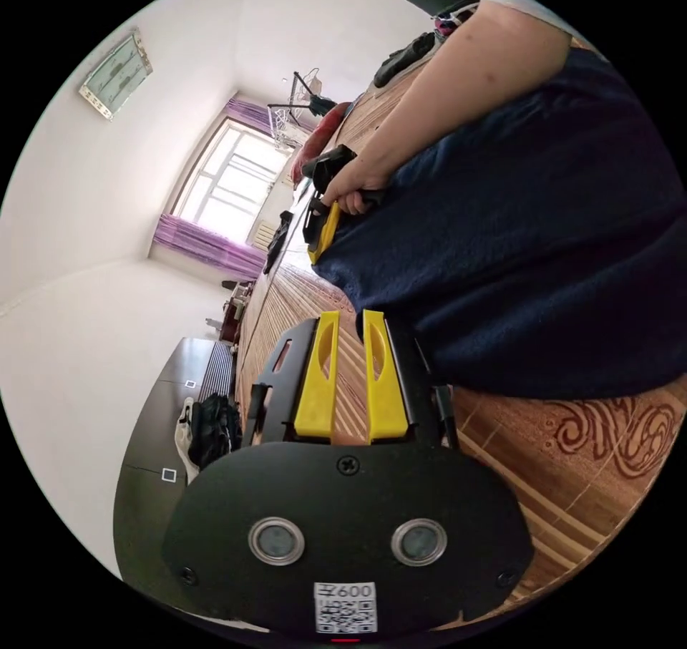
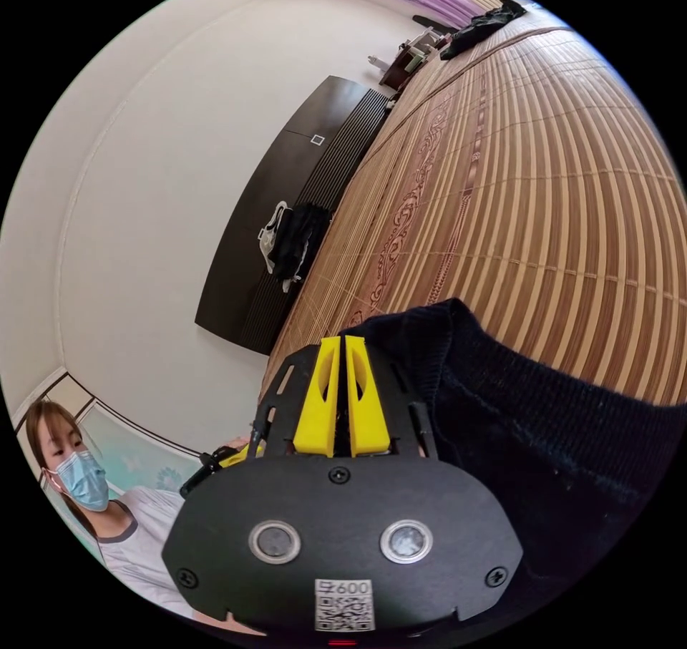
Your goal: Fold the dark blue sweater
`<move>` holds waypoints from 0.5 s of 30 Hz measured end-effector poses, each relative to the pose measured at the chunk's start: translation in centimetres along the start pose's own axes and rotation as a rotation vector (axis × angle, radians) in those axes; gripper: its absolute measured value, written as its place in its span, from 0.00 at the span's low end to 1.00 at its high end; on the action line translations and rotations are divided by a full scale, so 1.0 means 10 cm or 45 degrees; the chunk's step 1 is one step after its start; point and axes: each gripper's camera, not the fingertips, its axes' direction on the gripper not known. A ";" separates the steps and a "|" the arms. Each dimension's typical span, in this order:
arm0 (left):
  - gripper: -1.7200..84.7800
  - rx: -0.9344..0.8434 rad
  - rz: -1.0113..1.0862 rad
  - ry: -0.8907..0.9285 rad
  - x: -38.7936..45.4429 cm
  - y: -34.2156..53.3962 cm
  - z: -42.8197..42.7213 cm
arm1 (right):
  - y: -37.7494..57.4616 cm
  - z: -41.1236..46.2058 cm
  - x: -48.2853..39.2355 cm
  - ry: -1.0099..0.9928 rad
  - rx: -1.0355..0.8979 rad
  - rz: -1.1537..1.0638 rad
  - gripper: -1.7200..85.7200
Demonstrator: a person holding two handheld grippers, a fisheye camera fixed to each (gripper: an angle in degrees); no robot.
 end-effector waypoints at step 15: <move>0.05 -0.112 0.230 -0.185 0.28 -0.14 -0.06 | -0.12 -0.12 -0.17 0.046 0.014 0.009 0.01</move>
